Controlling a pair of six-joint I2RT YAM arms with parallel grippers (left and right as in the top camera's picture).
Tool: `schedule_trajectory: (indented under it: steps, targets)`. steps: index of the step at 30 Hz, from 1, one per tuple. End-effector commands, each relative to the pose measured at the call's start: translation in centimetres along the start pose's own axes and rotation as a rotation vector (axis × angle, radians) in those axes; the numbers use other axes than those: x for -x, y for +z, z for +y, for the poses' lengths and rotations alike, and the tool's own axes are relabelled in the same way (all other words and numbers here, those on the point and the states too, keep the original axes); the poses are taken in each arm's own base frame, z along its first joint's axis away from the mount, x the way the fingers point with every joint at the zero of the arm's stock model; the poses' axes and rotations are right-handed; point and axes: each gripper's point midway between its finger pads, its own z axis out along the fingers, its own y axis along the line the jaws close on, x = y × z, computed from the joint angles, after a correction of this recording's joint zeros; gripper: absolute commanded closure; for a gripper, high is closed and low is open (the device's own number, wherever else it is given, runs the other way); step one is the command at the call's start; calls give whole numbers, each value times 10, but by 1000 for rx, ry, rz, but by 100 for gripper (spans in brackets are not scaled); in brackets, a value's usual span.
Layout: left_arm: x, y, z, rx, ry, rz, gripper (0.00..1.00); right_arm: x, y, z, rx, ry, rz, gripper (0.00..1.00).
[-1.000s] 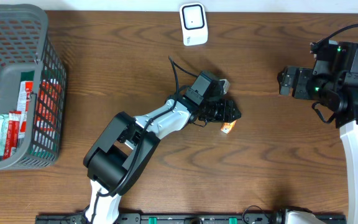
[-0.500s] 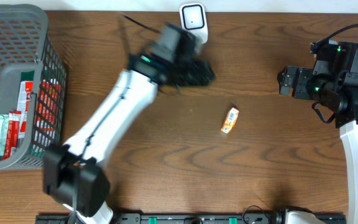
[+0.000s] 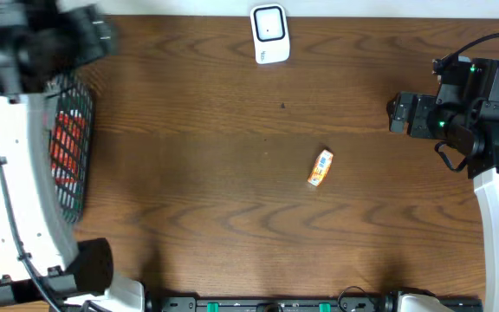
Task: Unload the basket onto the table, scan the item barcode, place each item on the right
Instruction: 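Move the left gripper back into the basket and grasp the red HACKS bag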
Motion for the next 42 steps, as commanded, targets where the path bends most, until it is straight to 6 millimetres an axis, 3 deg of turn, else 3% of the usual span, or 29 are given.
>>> schedule_trajectory:
  steps: [1,7,11,15,19,26,32,35,42]
  targets:
    - [9,-3,82,168,-133,3,20,6,-6,0,0,11,-22,1]
    - [2,-13,159,291,-289,19,20,6,-6,0,0,12,-22,1]
    - [-14,-11,204,357,-387,60,20,6,-6,0,0,11,-22,1]
    - [-33,-2,242,406,-471,106,19,6,-6,0,0,12,-22,1]
    - [-56,19,272,433,-520,173,8,6,-6,0,0,11,-22,1]
    - [-85,67,293,411,-436,270,6,6,-6,0,0,11,-22,1]
    - [-106,111,288,262,-385,379,7,6,-6,0,0,12,-22,1]
    - [-122,133,295,241,-396,447,8,6,-6,0,0,12,-22,1]
    - [-143,169,286,90,-402,525,9,6,-6,0,0,11,-22,1]
